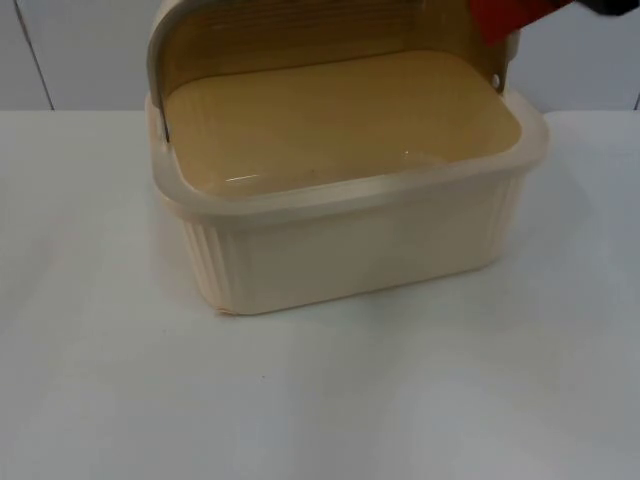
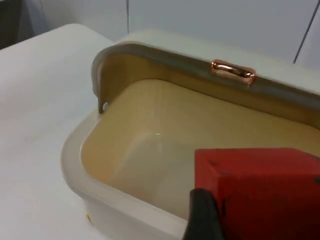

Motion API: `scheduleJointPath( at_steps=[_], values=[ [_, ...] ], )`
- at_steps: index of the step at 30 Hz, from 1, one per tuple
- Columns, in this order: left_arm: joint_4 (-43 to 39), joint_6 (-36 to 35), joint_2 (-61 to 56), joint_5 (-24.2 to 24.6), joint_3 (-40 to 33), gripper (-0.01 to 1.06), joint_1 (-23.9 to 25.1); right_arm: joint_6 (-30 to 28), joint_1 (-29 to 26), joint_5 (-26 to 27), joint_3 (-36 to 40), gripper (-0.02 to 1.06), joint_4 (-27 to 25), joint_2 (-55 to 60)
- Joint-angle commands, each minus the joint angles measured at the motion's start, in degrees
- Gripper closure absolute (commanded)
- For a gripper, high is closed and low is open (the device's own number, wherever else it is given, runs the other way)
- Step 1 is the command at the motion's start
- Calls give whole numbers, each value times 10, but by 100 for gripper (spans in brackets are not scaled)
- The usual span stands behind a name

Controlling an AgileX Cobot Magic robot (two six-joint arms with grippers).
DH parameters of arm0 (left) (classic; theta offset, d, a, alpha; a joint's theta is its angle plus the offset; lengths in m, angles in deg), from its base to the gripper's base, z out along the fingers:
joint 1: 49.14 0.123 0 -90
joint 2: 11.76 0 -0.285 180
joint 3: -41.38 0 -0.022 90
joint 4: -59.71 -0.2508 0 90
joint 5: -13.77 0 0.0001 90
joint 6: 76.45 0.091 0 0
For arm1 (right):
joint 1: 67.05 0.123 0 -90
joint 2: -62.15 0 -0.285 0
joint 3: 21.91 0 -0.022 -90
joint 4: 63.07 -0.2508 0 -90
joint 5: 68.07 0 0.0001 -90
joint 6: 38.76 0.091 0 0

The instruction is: Open the box lid with the left hand, place the block into the box with the right hand, then close the box lid with the left hand.

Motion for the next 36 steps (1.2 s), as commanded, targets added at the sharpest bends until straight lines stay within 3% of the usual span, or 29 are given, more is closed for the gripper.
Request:
scheduleJointPath(
  at_steps=[1, 5, 10, 15, 19, 26, 36],
  values=[
    [-4, 0, -5, -3, -2, 1, 3, 24, 3, 30, -2, 104, 1, 20],
    [-4, 0, -5, -5, -2, 1, 3, 33, 3, 41, -2, 104, 0, 63],
    [-4, 0, -5, -5, -2, 1, 3, 33, -6, 118, -4, 104, -2, 129],
    [-4, 0, -5, 1, -2, 1, 3, 33, -47, 104, -47, 104, -65, 186],
    [-4, 0, -5, 4, -2, 1, 3, 11, -62, 100, -91, 104, -55, 221],
    [-4, 0, -5, 5, -2, 1, 3, -12, -62, 35, -193, 104, -53, 310],
    [-4, 0, -5, 13, -2, 1, 3, -53, -62, 73, -206, 103, -53, 376]
  ],
)
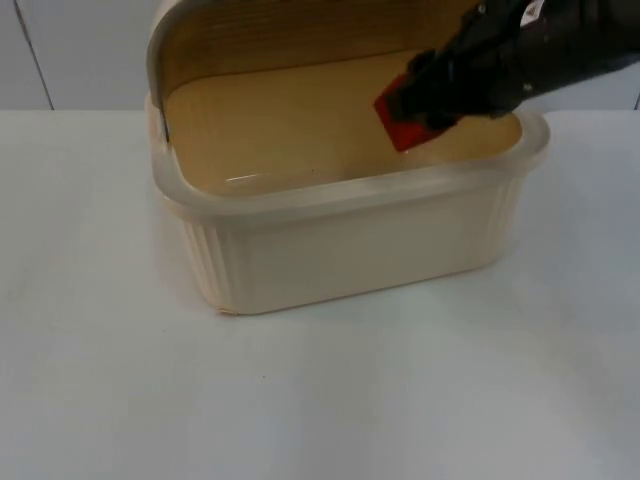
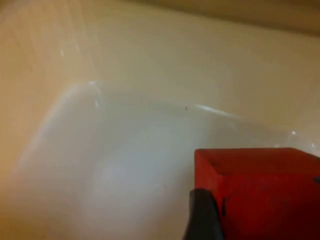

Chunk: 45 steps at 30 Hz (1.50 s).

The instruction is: Open the box lid with the left hand, place the block into the box with the right hand, then close the box lid with the left hand.

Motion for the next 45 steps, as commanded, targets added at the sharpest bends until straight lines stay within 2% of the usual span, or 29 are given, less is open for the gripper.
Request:
scheduleJointPath(
  at_steps=[1, 3, 6, 7, 9, 11, 12, 16, 17, 19, 22, 26, 30, 31, 35, 36, 39, 40, 43, 44, 45],
  values=[
    [-4, -1, -5, 1, -2, 1, 3, -8, -2, 31, -5, 101, 2, 5],
    [-4, -1, -5, 1, -2, 1, 3, -8, -2, 39, -5, 98, 2, 7],
    [-4, -1, -5, 1, -2, 1, 3, -8, -2, 49, -5, 84, 2, 8],
    [-4, -1, -5, 1, -2, 1, 3, -8, -2, 49, -5, 84, 2, 8],
    [-4, -1, -5, 1, -2, 1, 3, -8, -2, 49, -5, 73, 0, 12],
    [-4, -1, -5, 1, -2, 1, 3, -8, -2, 45, -5, 54, 0, 14],
    [-4, -1, -5, 1, -2, 1, 3, -8, -2, 45, -5, 54, 0, 14],
    [-4, -1, -5, 1, -2, 1, 3, -5, -2, 46, -5, 11, 0, 14],
    [-4, -1, -5, 1, -2, 1, 3, -5, -2, 46, -5, 11, 0, 14],
    [-4, -1, -5, 1, -2, 1, 3, -5, -2, 46, -6, -1, 0, 14],
    [-4, -1, -5, 3, -2, 1, 3, -3, -2, 42, -8, -1, 0, 14],
    [-4, -1, -5, 3, -2, 1, 3, -3, -2, 12, -11, -1, 0, 7],
    [-4, -1, -5, 3, -2, 1, 3, -3, -2, -96, -11, -1, 0, -24],
    [-4, -1, -5, 3, -2, 1, 3, -3, -2, -96, -11, -1, 0, -24],
    [-4, -1, -5, 3, -2, 1, 3, -3, -2, -183, -11, -1, 0, -61],
    [-4, -1, -5, 3, -2, 1, 3, -3, -2, -183, -11, -1, 0, -61],
    [-4, -1, -5, 3, -2, 1, 3, 5, -2, -256, -11, -1, 0, -95],
    [-4, -1, -5, 3, -2, 1, 3, 5, -2, -256, -11, -1, 0, -95],
    [-4, -1, -5, 3, -2, 1, 3, 27, -2, -347, -11, -1, 2, -124],
    [-4, -1, -5, 3, -2, 1, 3, 27, -2, -347, -11, -1, 2, -124],
    [-4, -1, -5, 3, -2, 1, 3, 31, -2, -378, -11, -1, 4, -134]
  ],
)
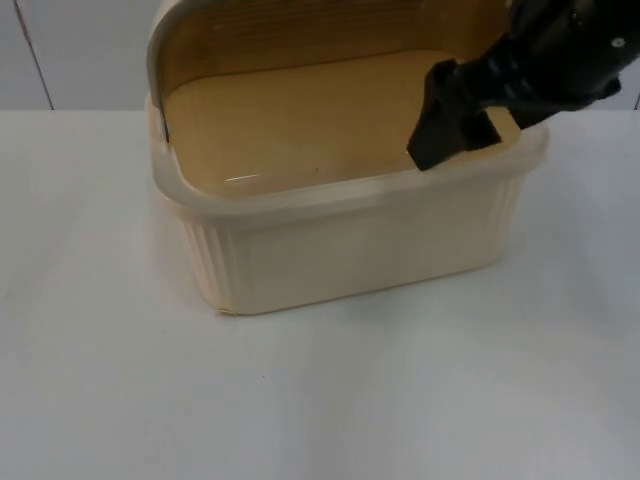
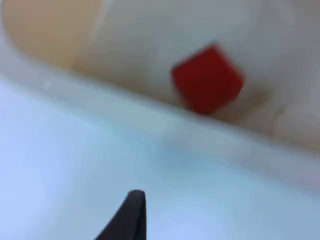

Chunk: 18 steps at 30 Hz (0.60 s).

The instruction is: Open the box lid with the left hand, place the block into the box with the right hand, then close the box lid with the left hand.

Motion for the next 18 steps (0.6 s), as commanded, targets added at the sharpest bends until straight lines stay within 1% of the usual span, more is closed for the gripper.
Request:
scheduleJointPath(
  at_steps=[1, 3, 4, 5, 6, 7, 10, 11, 14, 15, 16, 18],
  values=[
    [-4, -1, -5, 1, -2, 1, 3, 8, -2, -57, -3, -1, 4, -20],
    [-4, -1, -5, 1, -2, 1, 3, 16, -2, -92, -3, -1, 10, -36],
    [-3, -1, -5, 1, -2, 1, 3, 28, -2, -98, -3, -1, 23, -46],
    [-3, -1, -5, 1, -2, 1, 3, 47, -2, -95, -3, -1, 37, -58],
    [-3, -1, -5, 1, -2, 1, 3, 47, -2, -95, -3, -1, 37, -58],
    [-3, -1, -5, 1, -2, 1, 3, 60, -2, -89, -3, -1, 50, -69],
    [-2, -1, -5, 3, -2, 1, 3, 100, -2, -40, 15, -1, 102, -130],
    [-2, -1, -5, 3, -2, 1, 3, 100, -2, -40, 15, -1, 102, -130],
    [2, -1, -5, 9, -2, 1, 3, 124, -3, 1, 57, -1, 150, -194],
    [2, -1, -5, 10, -2, 1, 3, 125, -5, 20, 79, -1, 156, -213],
    [2, -1, -5, 10, -2, 1, 3, 125, -5, 20, 79, -1, 156, -213],
    [2, -1, -5, 10, -2, 1, 3, 126, -25, 75, 127, -1, 142, -260]
  ],
)
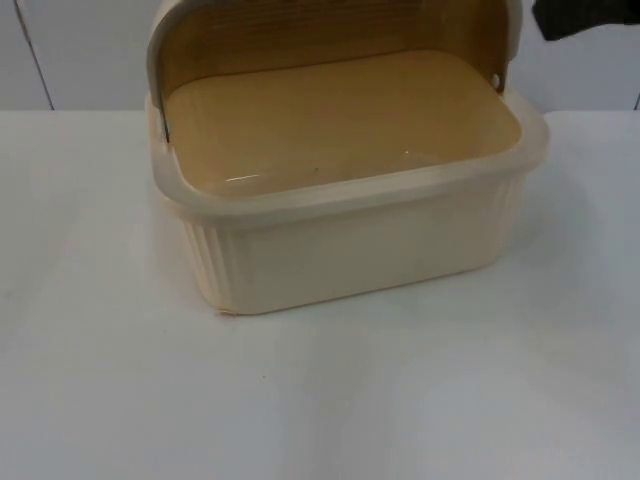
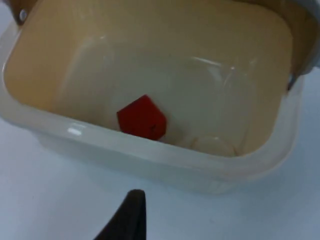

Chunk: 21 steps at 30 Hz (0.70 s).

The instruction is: Open the box lid with the left hand, place the block into the box with the right hand, then close the box lid with the left hand.

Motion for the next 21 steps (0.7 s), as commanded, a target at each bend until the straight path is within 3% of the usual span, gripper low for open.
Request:
scheduleJointPath(
  at_steps=[1, 3, 9, 12, 18, 21],
  values=[
    [2, -1, -5, 4, -2, 1, 3, 5, -25, 58, 48, -1, -13, -45],
    [2, -1, -5, 4, -2, 1, 3, 5, -56, 92, 88, -1, -23, -87],
    [2, -1, -5, 4, -2, 1, 3, -28, -130, 66, 126, -1, -26, -127],
    [2, -1, -5, 4, -2, 1, 3, -36, -196, 70, 130, -1, -57, -153],
    [2, -1, -5, 3, -2, 1, 3, 17, -296, 78, 130, -1, -30, -180],
    [2, -1, -5, 3, -2, 1, 3, 21, -321, 79, 130, -1, -24, -192]
  ],
)
